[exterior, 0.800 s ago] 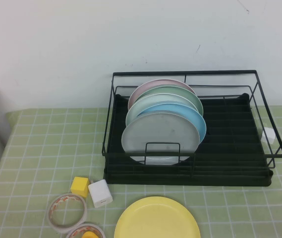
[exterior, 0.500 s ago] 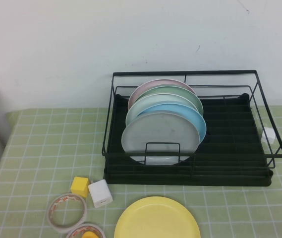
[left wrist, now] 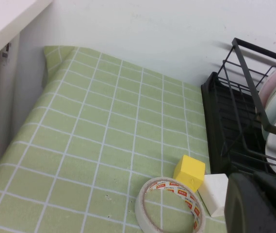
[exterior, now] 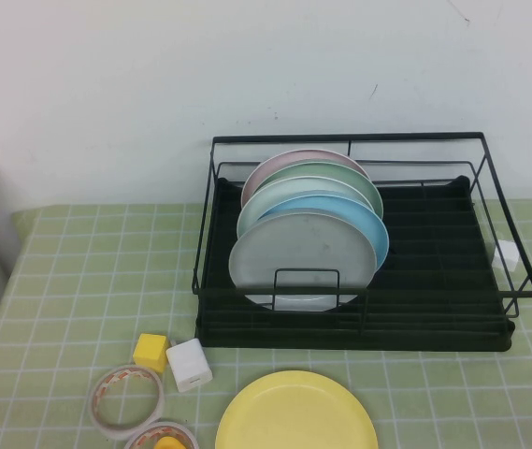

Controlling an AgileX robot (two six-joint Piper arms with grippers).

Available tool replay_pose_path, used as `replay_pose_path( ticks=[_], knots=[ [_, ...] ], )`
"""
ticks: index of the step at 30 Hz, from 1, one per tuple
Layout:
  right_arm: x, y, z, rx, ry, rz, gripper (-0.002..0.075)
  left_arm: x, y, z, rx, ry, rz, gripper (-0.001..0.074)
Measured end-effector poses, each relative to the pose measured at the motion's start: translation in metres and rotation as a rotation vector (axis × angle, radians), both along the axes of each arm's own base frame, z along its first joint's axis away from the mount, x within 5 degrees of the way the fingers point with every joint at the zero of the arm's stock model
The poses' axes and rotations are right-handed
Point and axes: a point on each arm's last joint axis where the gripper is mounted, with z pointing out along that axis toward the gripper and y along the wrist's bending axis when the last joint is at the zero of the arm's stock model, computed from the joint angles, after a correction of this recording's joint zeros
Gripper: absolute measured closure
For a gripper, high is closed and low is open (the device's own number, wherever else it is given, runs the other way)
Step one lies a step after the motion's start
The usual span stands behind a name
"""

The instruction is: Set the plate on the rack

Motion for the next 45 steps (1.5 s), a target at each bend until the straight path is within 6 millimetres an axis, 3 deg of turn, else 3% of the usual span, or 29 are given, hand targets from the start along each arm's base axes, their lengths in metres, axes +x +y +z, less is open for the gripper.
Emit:
replay_pose_path(
  ticks=[17, 19, 21, 23, 25, 33, 36, 41, 45],
  knots=[
    [0.000, 0.000, 0.000, -0.002, 0.000, 0.000, 0.0728, 0.000, -0.001, 0.000, -0.045, -0.001, 0.003, 0.0738],
    [0.000, 0.000, 0.000, -0.002, 0.000, 0.000, 0.0728, 0.001, -0.004, 0.003, -0.270, -0.010, 0.017, 0.0738],
    [0.000, 0.000, 0.000, -0.002, 0.000, 0.000, 0.0728, 0.001, -0.008, 0.010, -0.666, -0.026, 0.042, 0.0738],
    [0.000, 0.000, 0.000, -0.002, 0.000, 0.000, 0.0728, 0.002, -0.009, 0.016, -0.925, -0.051, 0.061, 0.0738],
    [0.000, 0.000, 0.000, -0.002, 0.000, 0.000, 0.0728, 0.002, -0.006, 0.021, -1.009, -0.099, 0.074, 0.0738],
    [0.000, 0.000, 0.000, -0.002, 0.000, 0.000, 0.0728, 0.003, 0.000, 0.027, -1.022, -0.195, 0.099, 0.0738],
    [0.000, 0.000, 0.000, -0.002, 0.000, 0.000, 0.0728, 0.002, -0.003, 0.028, -0.902, -0.180, 0.064, 0.0738],
    [0.000, 0.000, 0.000, -0.002, 0.000, 0.000, 0.0728, -0.002, -0.017, 0.077, -0.495, -0.089, -0.110, 0.0738],
    [0.000, 0.000, 0.000, -0.002, 0.000, 0.000, 0.0728, 0.018, -0.021, 0.116, -0.170, 0.141, -0.176, 0.0738]
  ],
)
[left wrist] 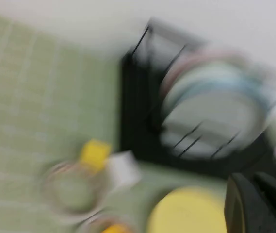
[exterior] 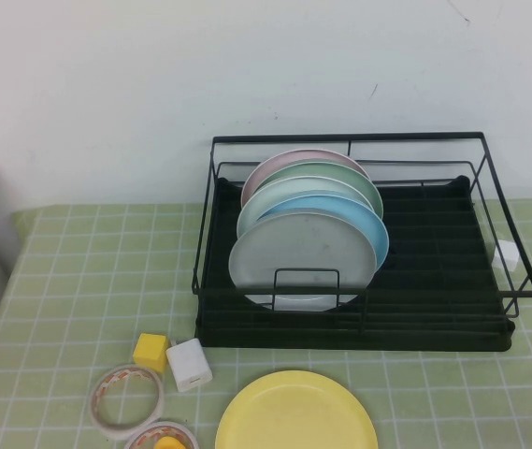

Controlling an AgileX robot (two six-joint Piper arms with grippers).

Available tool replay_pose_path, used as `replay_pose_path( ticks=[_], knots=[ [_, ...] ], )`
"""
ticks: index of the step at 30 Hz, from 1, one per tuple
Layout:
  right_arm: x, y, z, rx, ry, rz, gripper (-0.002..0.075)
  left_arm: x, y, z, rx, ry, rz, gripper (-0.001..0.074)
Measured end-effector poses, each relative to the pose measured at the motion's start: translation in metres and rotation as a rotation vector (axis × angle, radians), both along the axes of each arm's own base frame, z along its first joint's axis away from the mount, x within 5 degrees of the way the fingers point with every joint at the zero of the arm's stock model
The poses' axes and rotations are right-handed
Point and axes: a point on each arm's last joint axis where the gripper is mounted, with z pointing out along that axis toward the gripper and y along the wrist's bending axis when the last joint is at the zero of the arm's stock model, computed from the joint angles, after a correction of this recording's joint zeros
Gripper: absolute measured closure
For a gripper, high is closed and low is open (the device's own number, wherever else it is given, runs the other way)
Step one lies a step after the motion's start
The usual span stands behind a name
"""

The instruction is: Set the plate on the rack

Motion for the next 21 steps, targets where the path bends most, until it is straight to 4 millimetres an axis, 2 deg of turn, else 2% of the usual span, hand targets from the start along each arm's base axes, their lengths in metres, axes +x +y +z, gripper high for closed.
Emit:
replay_pose_path(
  ticks=[5, 9, 13, 16, 21],
  knots=[
    [0.000, 0.000, 0.000, 0.000, 0.000, 0.000, 0.0728, 0.039, -0.002, 0.035, 0.375, 0.141, -0.190, 0.0738],
    [0.000, 0.000, 0.000, 0.000, 0.000, 0.000, 0.0728, 0.082, -0.003, 0.043, 0.480, 0.219, -0.258, 0.0738],
    [0.000, 0.000, 0.000, 0.000, 0.000, 0.000, 0.0728, 0.124, -0.013, 0.038, 0.445, 0.294, -0.335, 0.0738],
    [0.000, 0.000, 0.000, 0.000, 0.000, 0.000, 0.0728, 0.146, -0.031, 0.020, 0.445, 0.349, -0.434, 0.0738],
    [0.000, 0.000, 0.000, 0.000, 0.000, 0.000, 0.0728, 0.169, -0.083, -0.022, 0.513, 0.413, -0.618, 0.0738]
  ],
)
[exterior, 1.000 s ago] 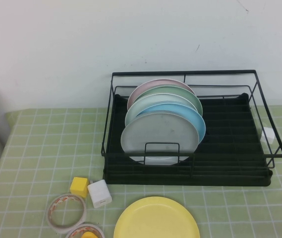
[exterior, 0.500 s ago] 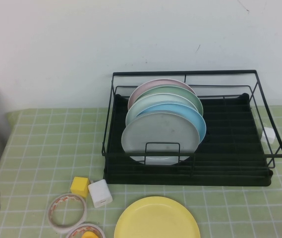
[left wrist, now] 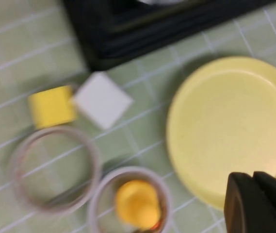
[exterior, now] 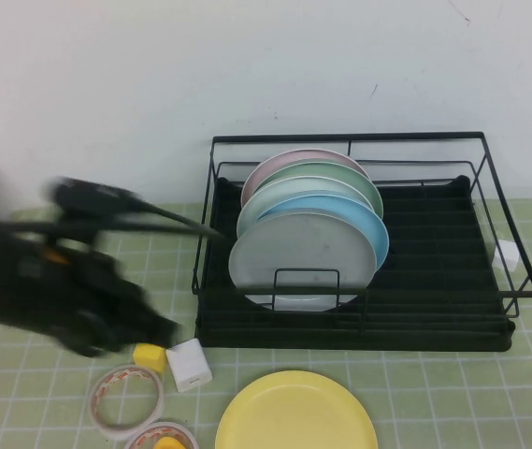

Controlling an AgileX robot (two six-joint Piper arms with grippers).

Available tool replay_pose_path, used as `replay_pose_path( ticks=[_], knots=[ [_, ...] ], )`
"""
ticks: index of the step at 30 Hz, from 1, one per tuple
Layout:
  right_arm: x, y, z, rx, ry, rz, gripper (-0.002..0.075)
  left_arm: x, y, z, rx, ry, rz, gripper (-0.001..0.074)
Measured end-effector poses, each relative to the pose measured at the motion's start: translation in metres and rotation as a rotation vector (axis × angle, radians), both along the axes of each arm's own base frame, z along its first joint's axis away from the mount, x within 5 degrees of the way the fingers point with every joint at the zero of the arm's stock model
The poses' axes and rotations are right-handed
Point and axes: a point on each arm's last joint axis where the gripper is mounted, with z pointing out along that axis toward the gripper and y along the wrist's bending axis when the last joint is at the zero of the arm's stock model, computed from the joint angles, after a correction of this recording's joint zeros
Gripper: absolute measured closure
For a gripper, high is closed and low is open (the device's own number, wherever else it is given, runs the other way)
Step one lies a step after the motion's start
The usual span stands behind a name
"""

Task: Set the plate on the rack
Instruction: Pick up the plate from the table

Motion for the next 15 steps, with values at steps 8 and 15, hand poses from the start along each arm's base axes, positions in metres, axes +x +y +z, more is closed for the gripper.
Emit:
replay_pose_path(
  ticks=[8, 15],
  knots=[
    [0.000, 0.000, 0.000, 0.000, 0.000, 0.000, 0.0728, 0.018, -0.060, -0.072, 0.087, 0.149, -0.090, 0.0682],
    [0.000, 0.000, 0.000, 0.000, 0.000, 0.000, 0.0728, 0.034, -0.071, -0.131, 0.111, 0.270, -0.008, 0.0325]
  ],
)
